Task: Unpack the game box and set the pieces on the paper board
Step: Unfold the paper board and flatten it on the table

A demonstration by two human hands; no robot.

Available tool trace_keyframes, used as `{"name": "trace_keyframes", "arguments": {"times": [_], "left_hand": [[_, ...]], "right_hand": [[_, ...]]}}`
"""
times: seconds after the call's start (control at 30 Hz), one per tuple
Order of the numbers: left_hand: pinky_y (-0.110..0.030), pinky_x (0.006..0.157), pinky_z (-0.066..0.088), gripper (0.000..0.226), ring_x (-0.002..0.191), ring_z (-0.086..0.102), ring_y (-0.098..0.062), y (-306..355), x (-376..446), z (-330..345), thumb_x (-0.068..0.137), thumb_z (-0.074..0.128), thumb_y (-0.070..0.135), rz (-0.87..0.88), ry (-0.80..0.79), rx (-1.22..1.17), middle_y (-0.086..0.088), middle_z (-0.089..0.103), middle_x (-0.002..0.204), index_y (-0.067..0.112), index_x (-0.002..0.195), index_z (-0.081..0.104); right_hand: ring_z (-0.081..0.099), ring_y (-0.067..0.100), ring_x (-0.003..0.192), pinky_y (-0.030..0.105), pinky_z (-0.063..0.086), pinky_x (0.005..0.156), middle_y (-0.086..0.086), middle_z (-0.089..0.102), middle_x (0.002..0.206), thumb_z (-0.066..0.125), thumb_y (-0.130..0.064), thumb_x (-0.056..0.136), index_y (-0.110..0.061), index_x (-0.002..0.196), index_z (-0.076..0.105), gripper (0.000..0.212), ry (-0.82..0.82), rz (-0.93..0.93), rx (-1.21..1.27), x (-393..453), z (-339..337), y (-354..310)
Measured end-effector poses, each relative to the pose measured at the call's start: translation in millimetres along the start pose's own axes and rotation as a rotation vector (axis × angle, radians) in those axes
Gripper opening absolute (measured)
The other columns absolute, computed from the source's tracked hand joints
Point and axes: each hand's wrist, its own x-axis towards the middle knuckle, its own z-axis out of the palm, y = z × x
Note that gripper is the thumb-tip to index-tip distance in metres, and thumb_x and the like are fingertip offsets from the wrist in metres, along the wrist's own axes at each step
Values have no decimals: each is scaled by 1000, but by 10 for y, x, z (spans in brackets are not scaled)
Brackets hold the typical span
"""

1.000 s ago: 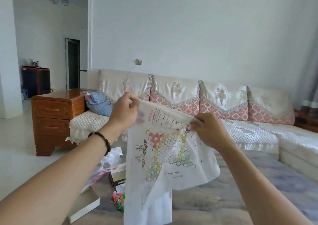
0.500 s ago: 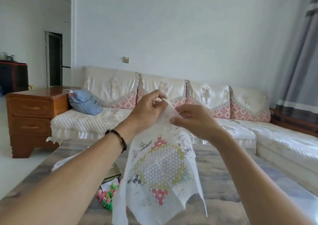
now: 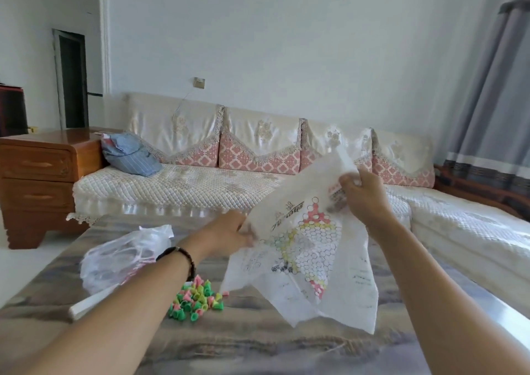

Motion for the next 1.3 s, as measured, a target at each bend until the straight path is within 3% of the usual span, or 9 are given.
{"name": "trace_keyframes", "arguments": {"times": [0.1,0.27,0.5,0.67,0.77,0.83,0.97,1.07,1.3], "left_hand": [[-25,75,48,8,82,64,-5,90,1,-3,93,61,24,-25,35,-233,13,71,86,24,91,68],[-41,83,54,8,83,71,-23,400,217,-96,92,63,22,20,-17,-339,-1,75,87,18,92,70],[-35,74,57,11,79,69,-18,173,701,305,90,66,22,-18,73,-80,0,71,91,11,87,68],[-34,67,56,19,64,61,-17,-341,1052,847,85,68,21,-87,58,140,-5,68,78,5,76,61],[-32,57,51,25,56,54,-15,-640,1259,1137,86,65,21,-140,14,194,-1,59,69,15,65,54],[-38,64,57,25,62,60,-18,-842,1439,1314,87,64,19,-168,-2,201,1,65,73,16,63,56],[-39,78,56,16,84,65,-13,-1168,1725,1559,86,65,16,-204,-1,269,10,68,84,23,71,65],[-35,71,55,21,77,62,-11,-1405,1940,1703,83,64,10,-242,16,294,12,65,80,26,69,62],[-23,55,40,11,70,59,-8,-1647,2327,1824,81,71,19,-286,86,249,16,59,77,27,78,63]], "right_hand": [[71,28,61,49,56,69,18,70,82,45,-19,100,-8,99,57,17,-23,113,31,-21,-221,182],[61,34,69,45,52,63,23,59,81,44,-20,97,-2,86,56,24,87,158,-62,120,-484,443],[47,20,61,29,42,56,11,51,72,49,-19,93,-2,76,54,25,35,272,-150,283,-324,1189],[51,20,57,31,44,54,6,56,63,52,-21,88,-11,67,57,24,-35,427,-173,305,115,2110],[46,19,56,27,38,49,6,50,63,51,-15,83,-12,66,56,18,-83,528,-212,306,374,2571],[41,18,54,26,34,49,4,44,60,48,-11,78,-15,58,45,21,-134,558,-257,360,550,2843],[47,20,54,31,44,53,3,49,59,47,-16,76,-17,54,44,22,-193,606,-322,516,918,3268],[61,24,62,37,56,63,5,64,67,50,-22,76,-10,61,58,20,-215,600,-376,688,1190,3536],[64,24,73,35,54,68,2,68,75,61,-26,77,-14,75,66,13,-253,555,-428,1111,1431,3816]]}}
